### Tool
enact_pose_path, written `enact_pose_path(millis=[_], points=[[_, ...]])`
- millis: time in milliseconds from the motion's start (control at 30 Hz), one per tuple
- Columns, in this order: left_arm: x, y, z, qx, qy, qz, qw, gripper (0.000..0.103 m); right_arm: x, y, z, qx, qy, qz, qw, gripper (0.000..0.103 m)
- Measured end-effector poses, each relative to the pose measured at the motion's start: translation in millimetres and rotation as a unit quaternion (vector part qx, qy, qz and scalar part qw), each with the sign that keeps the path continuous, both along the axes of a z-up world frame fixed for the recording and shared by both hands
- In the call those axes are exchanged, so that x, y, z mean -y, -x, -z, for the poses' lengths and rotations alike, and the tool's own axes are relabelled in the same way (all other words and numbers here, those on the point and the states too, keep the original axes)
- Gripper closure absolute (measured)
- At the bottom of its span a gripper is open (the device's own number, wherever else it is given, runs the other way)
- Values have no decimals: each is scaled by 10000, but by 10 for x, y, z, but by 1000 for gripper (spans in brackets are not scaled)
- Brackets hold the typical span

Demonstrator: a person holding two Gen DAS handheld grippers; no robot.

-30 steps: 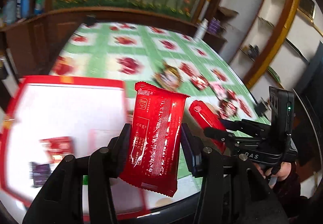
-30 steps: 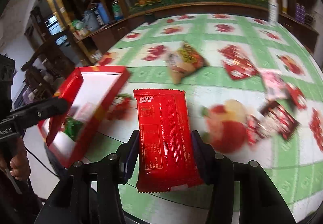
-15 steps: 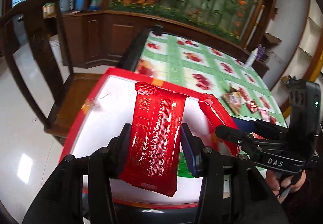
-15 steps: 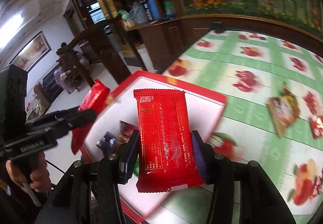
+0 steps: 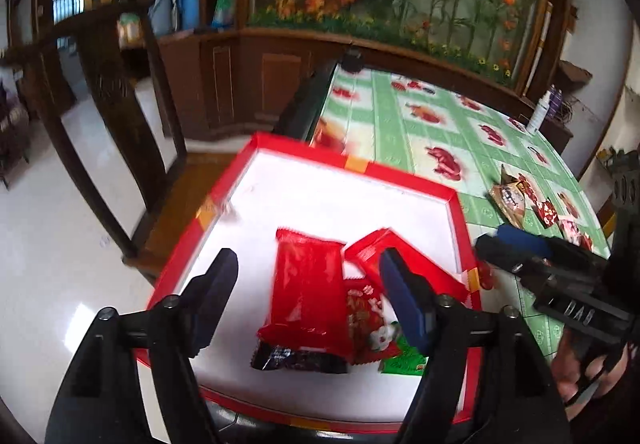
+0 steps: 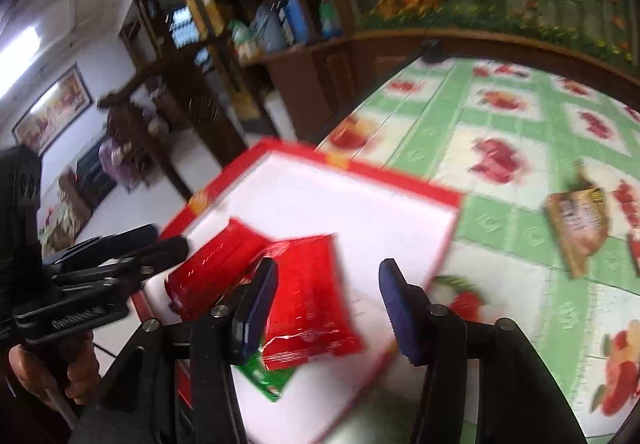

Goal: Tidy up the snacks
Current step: 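Return to the table and grasp brown chocolate packet with right tool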

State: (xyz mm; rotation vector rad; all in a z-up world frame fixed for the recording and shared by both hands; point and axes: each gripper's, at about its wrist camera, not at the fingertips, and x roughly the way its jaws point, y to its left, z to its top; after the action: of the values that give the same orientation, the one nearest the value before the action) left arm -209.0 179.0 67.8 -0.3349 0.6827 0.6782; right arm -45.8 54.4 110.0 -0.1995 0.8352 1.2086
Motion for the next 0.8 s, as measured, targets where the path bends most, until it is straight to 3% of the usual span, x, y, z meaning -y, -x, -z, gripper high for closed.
enact_pose_path(millis=[233,433,700,800], points=[[425,-387,-46,-292,-303,612,9972,29,695,-533,91,-110,58,887,9960,41],[764,-734,-22,-554,-122,1133,9919,28,1482,-854,65,131,204,1593,9869,41],[1362,-1199,144,-1070,-82,1942,9751,28,2829,-1432,171,-152,328,2923,9556,40],[1546,-1326,171,-1203,-74,2164,9688,28,3021,-1587,186,-169,339,3112,9496,38]])
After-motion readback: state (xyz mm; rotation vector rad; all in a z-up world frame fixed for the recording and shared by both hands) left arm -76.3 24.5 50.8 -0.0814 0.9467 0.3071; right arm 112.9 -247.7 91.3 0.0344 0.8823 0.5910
